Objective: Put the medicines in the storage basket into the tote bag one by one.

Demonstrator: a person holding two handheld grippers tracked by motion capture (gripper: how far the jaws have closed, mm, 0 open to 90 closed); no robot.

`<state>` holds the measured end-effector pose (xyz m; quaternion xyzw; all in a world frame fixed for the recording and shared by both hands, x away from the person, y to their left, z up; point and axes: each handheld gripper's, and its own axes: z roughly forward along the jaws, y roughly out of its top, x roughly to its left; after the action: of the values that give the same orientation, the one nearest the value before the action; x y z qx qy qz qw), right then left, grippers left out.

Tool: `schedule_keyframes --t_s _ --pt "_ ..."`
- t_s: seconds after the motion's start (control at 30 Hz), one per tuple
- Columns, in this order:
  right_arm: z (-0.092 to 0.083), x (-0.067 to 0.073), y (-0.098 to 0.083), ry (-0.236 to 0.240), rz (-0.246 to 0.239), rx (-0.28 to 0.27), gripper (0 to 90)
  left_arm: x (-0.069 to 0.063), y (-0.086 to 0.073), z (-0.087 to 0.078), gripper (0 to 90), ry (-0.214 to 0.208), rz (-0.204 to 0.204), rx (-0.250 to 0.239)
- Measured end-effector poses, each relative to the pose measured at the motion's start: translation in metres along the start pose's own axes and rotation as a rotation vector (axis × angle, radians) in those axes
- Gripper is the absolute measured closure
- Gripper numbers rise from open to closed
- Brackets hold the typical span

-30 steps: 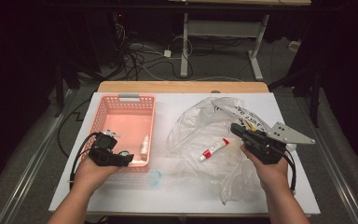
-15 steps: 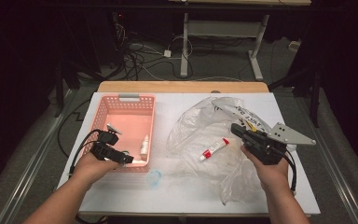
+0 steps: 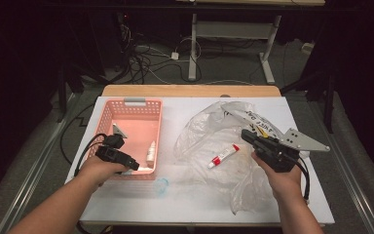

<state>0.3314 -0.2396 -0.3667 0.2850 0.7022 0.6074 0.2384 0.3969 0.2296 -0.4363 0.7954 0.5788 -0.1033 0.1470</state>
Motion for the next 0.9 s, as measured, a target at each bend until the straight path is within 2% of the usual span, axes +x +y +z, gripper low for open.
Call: schedule_keyframes --t_s 0.13,0.53,0.8,0.9 --pt "0.000 0.000 0.000 0.001 0.002 0.000 90.0 0.000 0.002 0.000 25.0 -0.011 -0.018 0.020" --pt "0.000 0.000 -0.001 0.003 -0.001 0.002 90.0 -0.007 0.003 -0.001 52.1 -0.038 0.022 0.025" --pt "0.000 0.000 -0.001 0.002 0.000 0.003 90.0 -0.010 0.002 -0.001 53.8 -0.026 0.048 0.011" --pt "0.000 0.000 -0.001 0.002 -0.001 0.001 90.0 -0.012 0.000 -0.003 53.8 -0.004 0.066 -0.017"
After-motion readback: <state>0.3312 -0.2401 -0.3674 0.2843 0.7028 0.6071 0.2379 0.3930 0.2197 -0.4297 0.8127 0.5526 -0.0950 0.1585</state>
